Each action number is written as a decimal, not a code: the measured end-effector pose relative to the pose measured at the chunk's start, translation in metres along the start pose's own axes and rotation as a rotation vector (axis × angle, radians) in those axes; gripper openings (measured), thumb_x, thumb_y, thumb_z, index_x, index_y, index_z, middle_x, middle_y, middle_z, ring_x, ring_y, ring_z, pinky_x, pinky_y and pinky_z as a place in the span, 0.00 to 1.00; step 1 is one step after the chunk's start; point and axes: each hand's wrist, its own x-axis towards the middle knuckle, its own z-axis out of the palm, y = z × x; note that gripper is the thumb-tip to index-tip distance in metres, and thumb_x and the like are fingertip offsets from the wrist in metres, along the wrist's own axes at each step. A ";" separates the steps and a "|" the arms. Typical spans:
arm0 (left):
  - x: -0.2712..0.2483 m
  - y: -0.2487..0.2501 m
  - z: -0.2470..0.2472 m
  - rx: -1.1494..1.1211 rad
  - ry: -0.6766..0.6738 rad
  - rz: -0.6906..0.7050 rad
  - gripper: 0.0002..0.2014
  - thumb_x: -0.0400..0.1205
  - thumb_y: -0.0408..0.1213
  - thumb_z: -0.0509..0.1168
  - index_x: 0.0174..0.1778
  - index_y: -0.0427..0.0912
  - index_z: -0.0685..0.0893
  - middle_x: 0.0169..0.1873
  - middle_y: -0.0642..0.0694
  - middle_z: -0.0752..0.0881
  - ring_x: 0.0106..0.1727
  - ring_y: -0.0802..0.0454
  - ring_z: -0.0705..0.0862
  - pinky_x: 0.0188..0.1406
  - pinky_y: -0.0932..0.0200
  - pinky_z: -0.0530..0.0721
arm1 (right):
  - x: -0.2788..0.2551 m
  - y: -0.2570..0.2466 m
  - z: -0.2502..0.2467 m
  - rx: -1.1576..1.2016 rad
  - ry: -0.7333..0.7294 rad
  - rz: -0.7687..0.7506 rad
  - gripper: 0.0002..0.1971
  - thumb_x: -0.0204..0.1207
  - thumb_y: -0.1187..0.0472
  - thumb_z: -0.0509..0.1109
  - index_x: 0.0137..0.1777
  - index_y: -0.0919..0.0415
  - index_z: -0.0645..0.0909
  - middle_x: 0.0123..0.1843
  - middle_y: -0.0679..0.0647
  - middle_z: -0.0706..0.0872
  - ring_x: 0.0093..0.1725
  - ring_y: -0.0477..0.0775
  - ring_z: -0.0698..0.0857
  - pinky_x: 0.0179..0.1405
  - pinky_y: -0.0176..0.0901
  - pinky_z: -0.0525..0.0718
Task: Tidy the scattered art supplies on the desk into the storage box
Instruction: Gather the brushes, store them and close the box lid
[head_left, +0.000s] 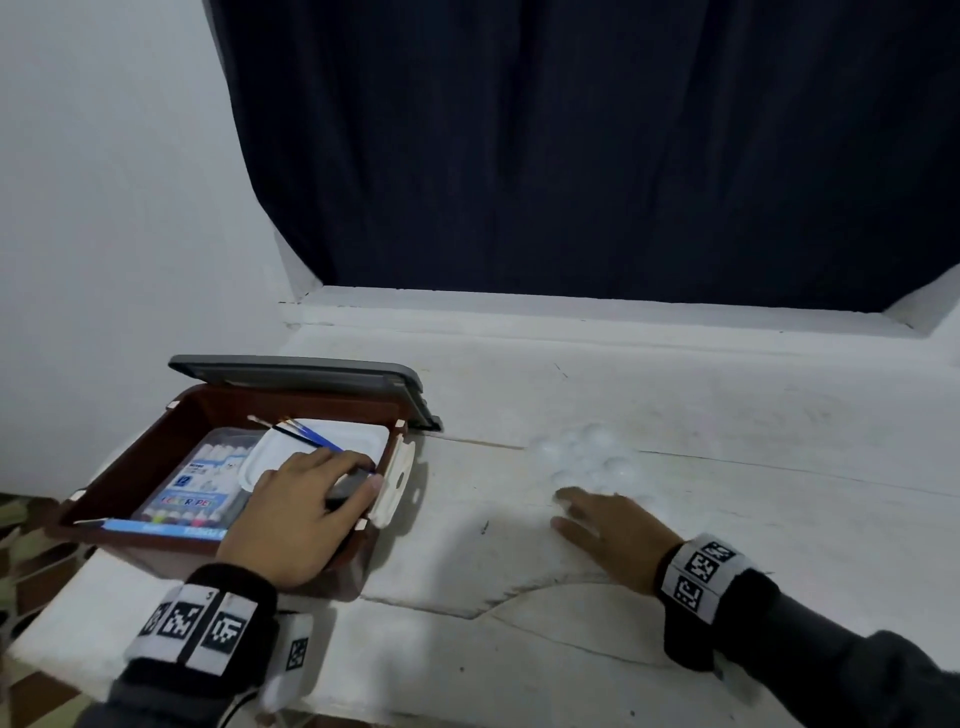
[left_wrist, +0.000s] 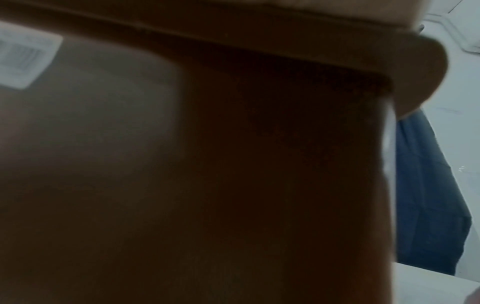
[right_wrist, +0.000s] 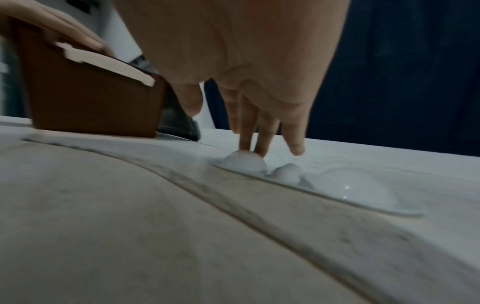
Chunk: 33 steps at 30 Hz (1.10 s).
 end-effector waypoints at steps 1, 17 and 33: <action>0.000 0.000 0.000 -0.005 0.006 -0.001 0.23 0.80 0.70 0.48 0.58 0.63 0.80 0.52 0.62 0.84 0.57 0.55 0.80 0.59 0.44 0.79 | -0.005 -0.008 0.001 -0.024 -0.005 -0.046 0.22 0.86 0.39 0.49 0.71 0.49 0.71 0.58 0.48 0.87 0.60 0.52 0.83 0.77 0.49 0.65; 0.001 -0.002 0.002 -0.007 0.019 0.014 0.24 0.80 0.69 0.48 0.58 0.61 0.80 0.52 0.60 0.84 0.57 0.55 0.80 0.58 0.47 0.80 | 0.008 -0.056 0.036 -0.326 -0.098 -0.006 0.53 0.64 0.17 0.40 0.86 0.48 0.43 0.87 0.62 0.36 0.85 0.63 0.37 0.83 0.65 0.42; -0.001 -0.001 0.000 -0.054 0.067 0.014 0.21 0.81 0.67 0.50 0.57 0.61 0.80 0.51 0.61 0.84 0.54 0.57 0.81 0.61 0.46 0.80 | 0.008 -0.073 0.018 -0.248 0.069 -0.127 0.22 0.81 0.48 0.54 0.72 0.56 0.68 0.66 0.61 0.76 0.64 0.62 0.78 0.56 0.53 0.83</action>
